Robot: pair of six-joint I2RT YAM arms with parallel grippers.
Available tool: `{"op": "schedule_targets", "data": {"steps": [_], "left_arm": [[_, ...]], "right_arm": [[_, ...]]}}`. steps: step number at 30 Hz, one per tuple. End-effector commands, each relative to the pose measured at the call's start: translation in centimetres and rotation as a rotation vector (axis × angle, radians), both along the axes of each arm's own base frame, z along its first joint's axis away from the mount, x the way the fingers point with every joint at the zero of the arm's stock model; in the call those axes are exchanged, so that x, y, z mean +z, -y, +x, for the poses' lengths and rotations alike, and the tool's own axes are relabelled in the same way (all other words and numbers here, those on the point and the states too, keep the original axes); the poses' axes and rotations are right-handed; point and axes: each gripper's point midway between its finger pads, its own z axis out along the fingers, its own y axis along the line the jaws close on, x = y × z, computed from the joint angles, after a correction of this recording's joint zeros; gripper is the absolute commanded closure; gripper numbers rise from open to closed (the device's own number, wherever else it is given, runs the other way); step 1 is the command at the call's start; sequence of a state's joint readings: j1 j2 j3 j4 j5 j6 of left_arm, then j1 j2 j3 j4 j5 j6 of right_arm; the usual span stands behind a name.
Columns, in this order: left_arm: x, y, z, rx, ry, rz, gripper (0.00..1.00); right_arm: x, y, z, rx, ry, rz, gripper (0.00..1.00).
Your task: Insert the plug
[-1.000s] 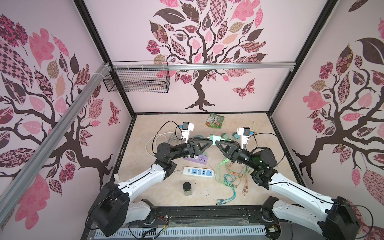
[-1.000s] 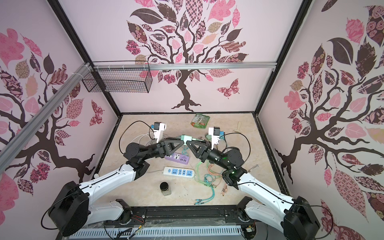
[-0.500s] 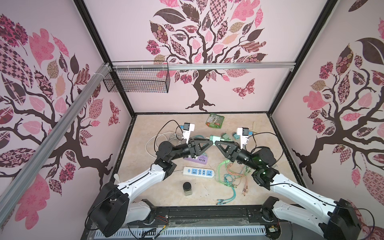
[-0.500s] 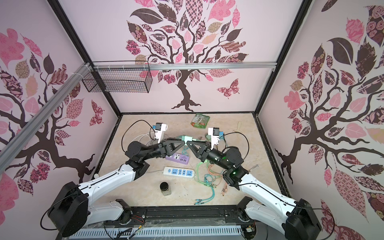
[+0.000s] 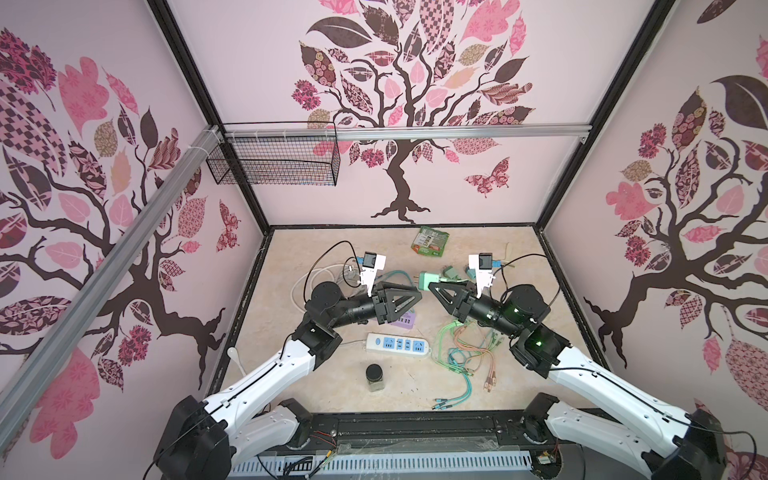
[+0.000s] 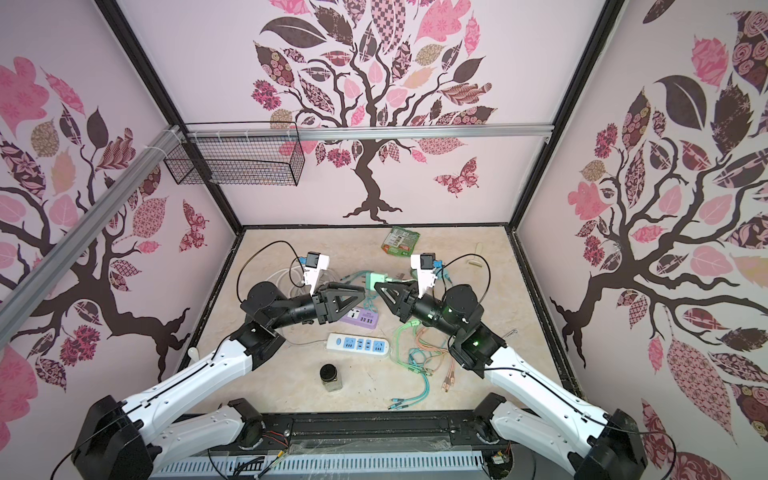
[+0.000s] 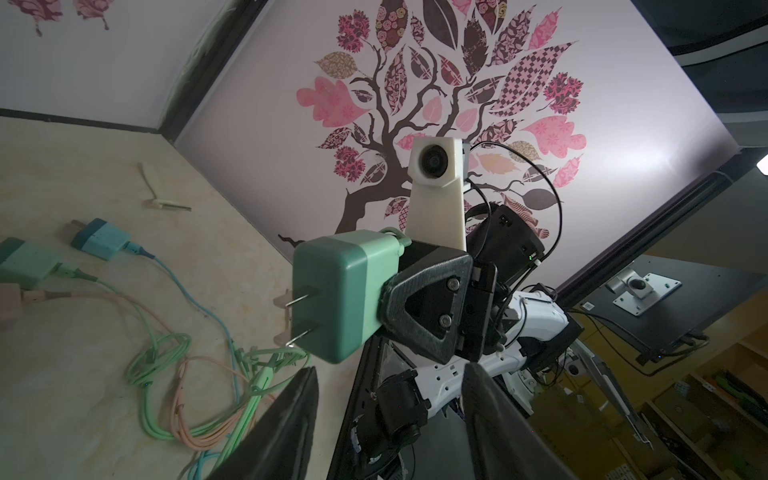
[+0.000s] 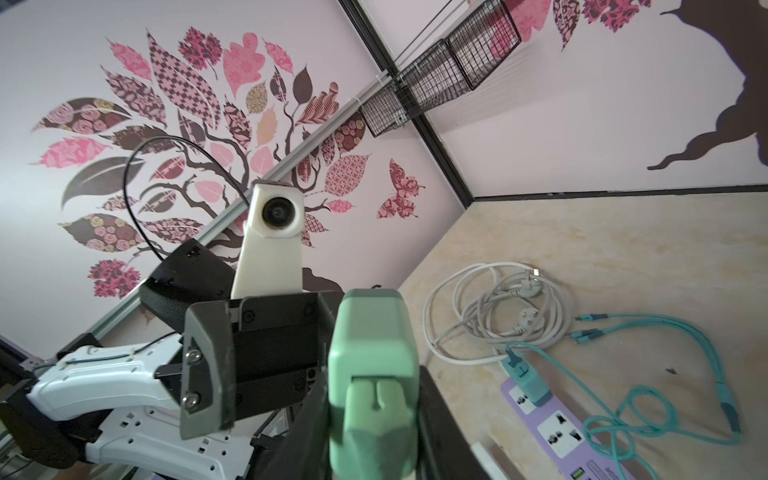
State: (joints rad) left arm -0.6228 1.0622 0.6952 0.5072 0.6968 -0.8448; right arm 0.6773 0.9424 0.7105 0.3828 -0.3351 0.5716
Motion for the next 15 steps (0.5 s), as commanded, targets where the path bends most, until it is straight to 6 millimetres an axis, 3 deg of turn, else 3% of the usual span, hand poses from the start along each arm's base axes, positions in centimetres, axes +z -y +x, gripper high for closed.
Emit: {"op": "schedule_targets", "data": {"steps": [1, 7, 15], "left_arm": [[-4.3, -1.6, 1.3, 0.119, -0.074, 0.151, 0.41], [-8.2, -6.3, 2.7, 0.288, -0.215, 0.244, 0.42], [-11.9, -9.4, 2.4, 0.417, -0.289, 0.399, 0.42]], "right_arm": [[0.9, -0.2, 1.1, -0.035, 0.043, -0.117, 0.86], [0.1, -1.3, 3.8, -0.067, 0.037, -0.311, 0.87], [3.2, -2.7, 7.8, -0.091, 0.103, -0.378, 0.87]]}}
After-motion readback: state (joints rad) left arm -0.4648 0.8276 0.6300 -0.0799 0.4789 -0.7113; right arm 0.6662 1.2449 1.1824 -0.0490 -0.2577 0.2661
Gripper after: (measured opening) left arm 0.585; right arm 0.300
